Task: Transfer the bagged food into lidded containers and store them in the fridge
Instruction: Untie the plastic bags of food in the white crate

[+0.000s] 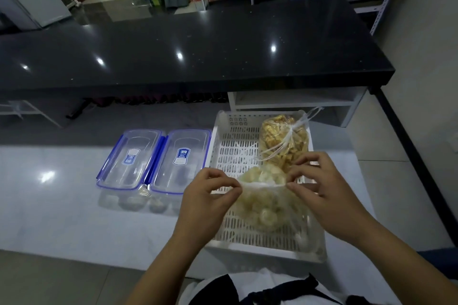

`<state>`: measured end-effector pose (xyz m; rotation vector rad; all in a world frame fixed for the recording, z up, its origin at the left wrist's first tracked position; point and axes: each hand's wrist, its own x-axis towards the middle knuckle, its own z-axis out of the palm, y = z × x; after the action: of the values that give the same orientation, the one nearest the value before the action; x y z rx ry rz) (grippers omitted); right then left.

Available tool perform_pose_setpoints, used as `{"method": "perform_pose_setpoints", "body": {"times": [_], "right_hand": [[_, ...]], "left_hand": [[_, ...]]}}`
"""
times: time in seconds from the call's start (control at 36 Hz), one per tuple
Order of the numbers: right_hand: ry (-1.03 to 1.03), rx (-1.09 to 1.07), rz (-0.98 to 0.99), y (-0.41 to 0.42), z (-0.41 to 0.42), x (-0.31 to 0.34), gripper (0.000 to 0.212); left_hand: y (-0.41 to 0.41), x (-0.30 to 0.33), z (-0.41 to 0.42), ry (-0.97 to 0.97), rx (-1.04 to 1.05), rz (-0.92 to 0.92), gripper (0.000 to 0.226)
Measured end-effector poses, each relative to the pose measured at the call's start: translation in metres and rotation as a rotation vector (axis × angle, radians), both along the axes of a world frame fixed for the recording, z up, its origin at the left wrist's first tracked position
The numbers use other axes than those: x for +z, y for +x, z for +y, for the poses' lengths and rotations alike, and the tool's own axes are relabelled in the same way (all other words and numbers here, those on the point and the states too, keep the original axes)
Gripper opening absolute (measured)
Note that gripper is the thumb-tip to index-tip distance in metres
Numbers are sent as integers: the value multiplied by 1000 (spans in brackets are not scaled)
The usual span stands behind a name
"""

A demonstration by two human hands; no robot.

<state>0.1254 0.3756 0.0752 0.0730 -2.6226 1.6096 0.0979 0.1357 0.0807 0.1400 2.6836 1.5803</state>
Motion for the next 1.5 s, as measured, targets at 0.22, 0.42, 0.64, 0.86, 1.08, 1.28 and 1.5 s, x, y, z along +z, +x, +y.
{"method": "perform_pose_setpoints", "body": {"times": [0.22,0.42,0.64,0.86,1.08,1.28,1.5], "right_hand": [[-39,-112,-64,15,17,-14,15],[-10,-95,-43,14,15,-18,15],[187,86,-61,-7,3,-9,31],[343,-66,32,-17,-14,-13,30],[285,-62,112,-13,-9,-13,6],[92,123,-46,-20,13,-2,10],[34,190,-117,-15,24,-7,12]], "left_hand": [[5,-11,-9,45,65,-118,21],[-1,-14,-12,-111,-72,-76,18],[-24,9,6,-364,-356,2,39],[-47,22,49,-536,-416,1,38],[-46,14,48,-376,-409,-12,14],[-35,16,35,-71,-253,40,20],[-25,12,10,65,-107,38,27]]}}
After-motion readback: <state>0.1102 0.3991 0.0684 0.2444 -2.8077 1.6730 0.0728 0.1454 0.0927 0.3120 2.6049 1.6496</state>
